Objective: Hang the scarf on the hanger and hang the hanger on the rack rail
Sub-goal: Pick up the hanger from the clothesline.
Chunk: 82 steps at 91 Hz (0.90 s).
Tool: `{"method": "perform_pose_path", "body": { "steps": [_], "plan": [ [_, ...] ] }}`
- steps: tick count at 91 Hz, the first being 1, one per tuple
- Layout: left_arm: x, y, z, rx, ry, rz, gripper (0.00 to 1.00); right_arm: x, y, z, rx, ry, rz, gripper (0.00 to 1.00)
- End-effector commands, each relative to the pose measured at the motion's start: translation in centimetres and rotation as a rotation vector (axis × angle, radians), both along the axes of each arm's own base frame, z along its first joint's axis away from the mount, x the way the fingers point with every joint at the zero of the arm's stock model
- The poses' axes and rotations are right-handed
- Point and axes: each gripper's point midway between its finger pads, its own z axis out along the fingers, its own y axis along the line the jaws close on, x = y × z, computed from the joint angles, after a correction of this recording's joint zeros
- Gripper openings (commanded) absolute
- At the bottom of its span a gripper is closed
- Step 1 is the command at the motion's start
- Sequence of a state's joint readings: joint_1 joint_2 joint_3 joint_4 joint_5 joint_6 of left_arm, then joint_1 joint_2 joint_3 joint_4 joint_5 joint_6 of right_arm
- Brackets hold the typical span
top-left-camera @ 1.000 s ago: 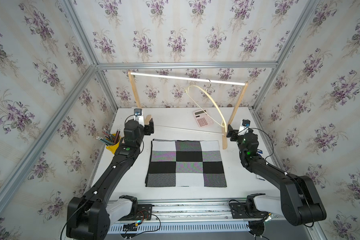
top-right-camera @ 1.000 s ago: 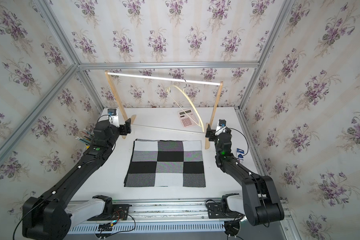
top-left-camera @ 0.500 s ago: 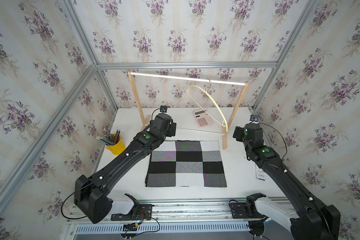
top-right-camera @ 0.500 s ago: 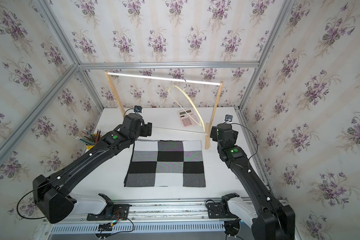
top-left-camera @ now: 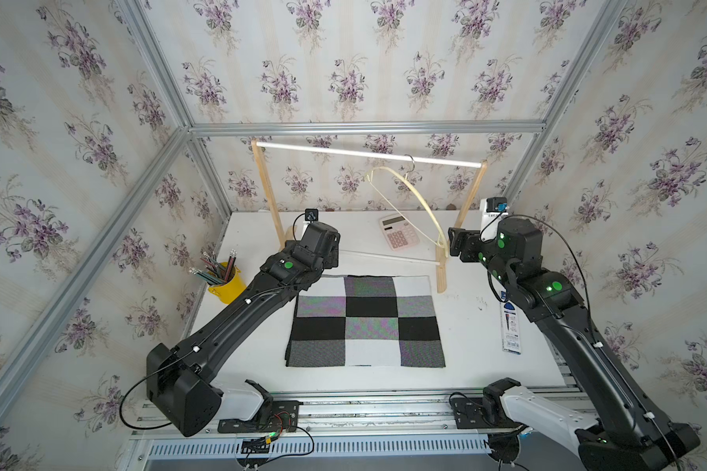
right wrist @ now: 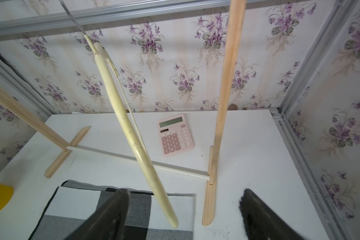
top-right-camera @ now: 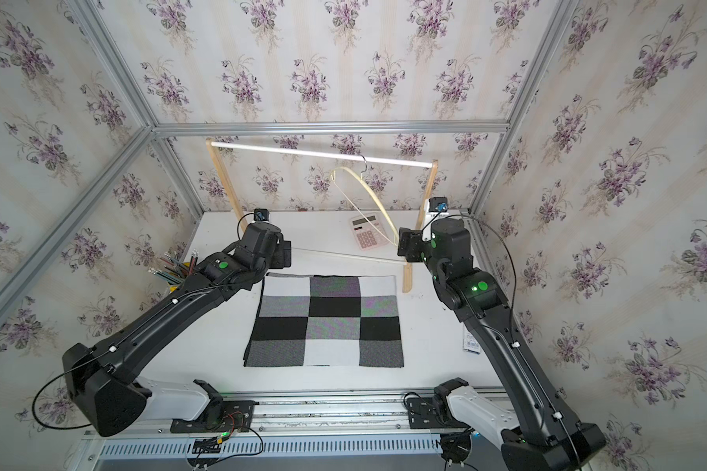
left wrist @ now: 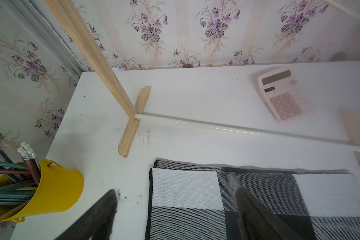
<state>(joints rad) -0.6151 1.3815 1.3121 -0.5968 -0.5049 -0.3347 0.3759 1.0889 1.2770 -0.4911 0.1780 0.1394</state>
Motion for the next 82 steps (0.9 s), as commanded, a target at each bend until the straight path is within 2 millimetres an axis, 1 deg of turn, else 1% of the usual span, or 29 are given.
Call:
{"method": "perform_pose_path", "body": {
  "steps": [1,15,23,36,50,63,70,82],
  "plan": [
    [0.4,0.4,0.1,0.014,-0.003,0.024,0.91,0.4,2.5,0.7,-0.006,0.015,0.13,0.87],
    [0.7,0.6,0.0,0.017,0.0,0.035,0.91,2.3,4.0,2.2,-0.014,-0.019,0.174,0.84],
    [0.8,0.9,-0.1,0.016,0.001,0.041,0.91,3.4,5.0,2.3,-0.025,-0.008,0.214,0.81],
    [0.8,1.6,-0.3,0.001,0.004,0.059,0.91,4.6,6.7,1.5,-0.032,0.028,0.281,0.75],
    [0.8,2.1,-0.6,-0.021,0.005,0.071,0.91,5.8,7.3,0.1,-0.056,0.062,0.297,0.71],
    [0.8,2.1,-0.8,-0.026,0.012,0.073,0.91,6.8,8.0,-0.9,-0.078,0.088,0.305,0.67],
    [0.8,2.2,-0.9,-0.026,0.013,0.076,0.91,7.0,8.1,-1.5,-0.1,0.103,0.295,0.64],
    [0.7,2.4,-1.1,-0.025,0.015,0.078,0.91,6.7,8.1,-2.3,-0.127,0.115,0.278,0.6]
  ]
}}
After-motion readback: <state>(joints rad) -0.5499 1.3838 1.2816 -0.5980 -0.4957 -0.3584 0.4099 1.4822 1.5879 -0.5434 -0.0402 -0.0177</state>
